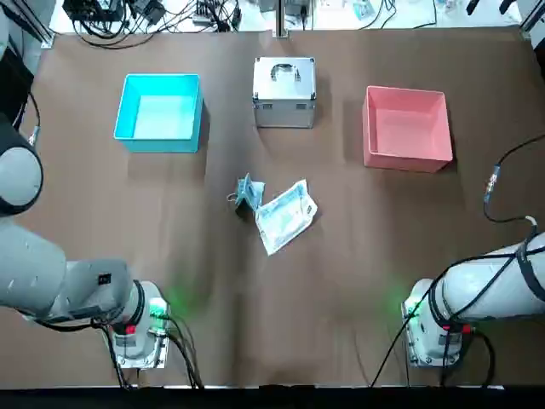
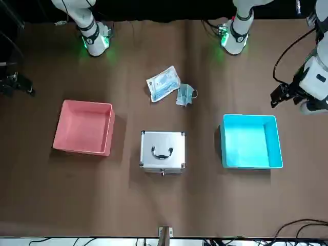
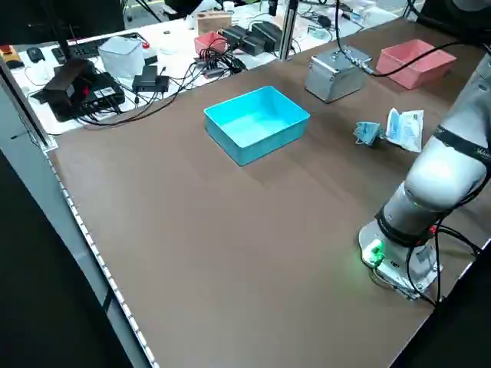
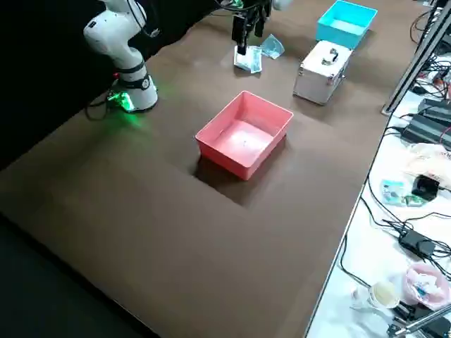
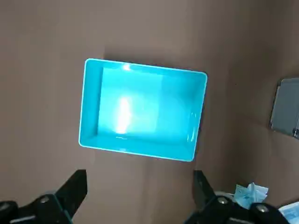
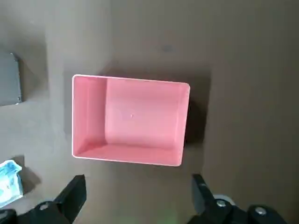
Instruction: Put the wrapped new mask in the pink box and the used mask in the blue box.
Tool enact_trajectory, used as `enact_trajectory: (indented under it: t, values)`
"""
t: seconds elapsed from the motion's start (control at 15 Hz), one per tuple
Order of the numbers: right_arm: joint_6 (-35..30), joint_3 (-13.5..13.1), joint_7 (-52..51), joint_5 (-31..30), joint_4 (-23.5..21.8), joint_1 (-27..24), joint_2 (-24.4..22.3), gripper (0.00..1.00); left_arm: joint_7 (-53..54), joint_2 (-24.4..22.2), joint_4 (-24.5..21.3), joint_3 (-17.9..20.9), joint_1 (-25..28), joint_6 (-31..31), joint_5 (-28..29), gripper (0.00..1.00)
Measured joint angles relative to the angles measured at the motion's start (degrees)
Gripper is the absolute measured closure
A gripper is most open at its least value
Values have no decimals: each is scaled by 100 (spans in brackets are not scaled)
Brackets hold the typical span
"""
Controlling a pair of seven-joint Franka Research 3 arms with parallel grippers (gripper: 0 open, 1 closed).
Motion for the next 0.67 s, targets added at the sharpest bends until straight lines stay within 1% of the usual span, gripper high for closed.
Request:
enact_trajectory:
  t: [0.47,0.67]
  values:
    - [-60,-3,0,180,-1,-67,0,1,0,44,-15,-17,-57,-64,-4,1]
    - [-67,32,0,206,-12,-56,2,1,12,210,-264,-192,-98,-194,-13,1]
